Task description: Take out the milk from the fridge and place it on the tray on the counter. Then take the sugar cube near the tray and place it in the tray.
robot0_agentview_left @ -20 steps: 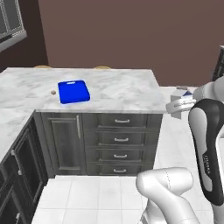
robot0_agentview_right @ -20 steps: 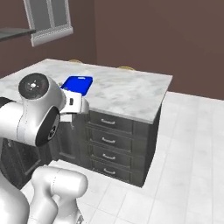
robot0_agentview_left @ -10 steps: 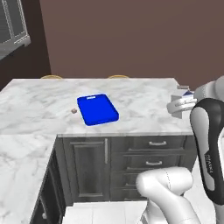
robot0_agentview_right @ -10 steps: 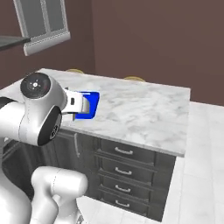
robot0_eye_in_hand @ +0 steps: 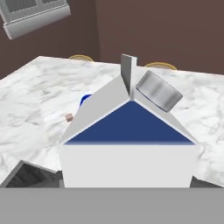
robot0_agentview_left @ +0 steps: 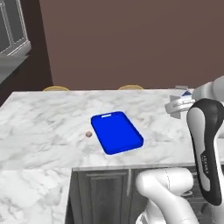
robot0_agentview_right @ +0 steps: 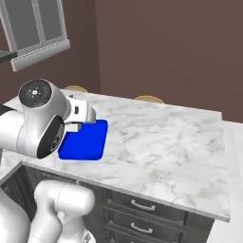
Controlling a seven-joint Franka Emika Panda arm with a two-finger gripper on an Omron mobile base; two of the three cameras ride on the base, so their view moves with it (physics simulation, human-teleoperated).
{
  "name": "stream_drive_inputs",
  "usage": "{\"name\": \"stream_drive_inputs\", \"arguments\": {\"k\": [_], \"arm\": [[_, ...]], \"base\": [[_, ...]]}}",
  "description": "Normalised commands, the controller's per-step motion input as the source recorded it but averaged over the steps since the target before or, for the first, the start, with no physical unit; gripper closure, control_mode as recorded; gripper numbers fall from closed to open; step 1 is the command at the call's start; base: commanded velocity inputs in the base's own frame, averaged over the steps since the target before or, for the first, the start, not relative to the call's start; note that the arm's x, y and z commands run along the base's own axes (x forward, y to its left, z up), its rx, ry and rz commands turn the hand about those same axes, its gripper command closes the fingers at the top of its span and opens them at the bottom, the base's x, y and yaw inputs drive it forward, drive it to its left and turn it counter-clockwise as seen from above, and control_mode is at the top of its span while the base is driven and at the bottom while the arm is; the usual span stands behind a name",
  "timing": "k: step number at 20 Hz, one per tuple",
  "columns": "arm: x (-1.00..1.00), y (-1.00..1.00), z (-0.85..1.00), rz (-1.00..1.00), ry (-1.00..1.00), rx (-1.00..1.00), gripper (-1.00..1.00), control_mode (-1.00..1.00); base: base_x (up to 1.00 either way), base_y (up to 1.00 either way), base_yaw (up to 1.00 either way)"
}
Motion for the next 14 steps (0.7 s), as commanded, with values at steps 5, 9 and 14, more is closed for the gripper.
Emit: {"name": "stream_drive_inputs", "arguments": {"k": [5,9,14], "arm": [[0.00,0.00,0.00,0.00,0.00,0.00,1.00,1.00],[0.00,0.00,0.00,0.00,0.00,0.00,1.00,1.00],[0.00,0.00,0.00,0.00,0.00,0.00,1.00,1.00]], "base": [[1.00,0.51,-0.01],[0.88,1.00,-0.03],[0.18,0.89,0.17]]}}
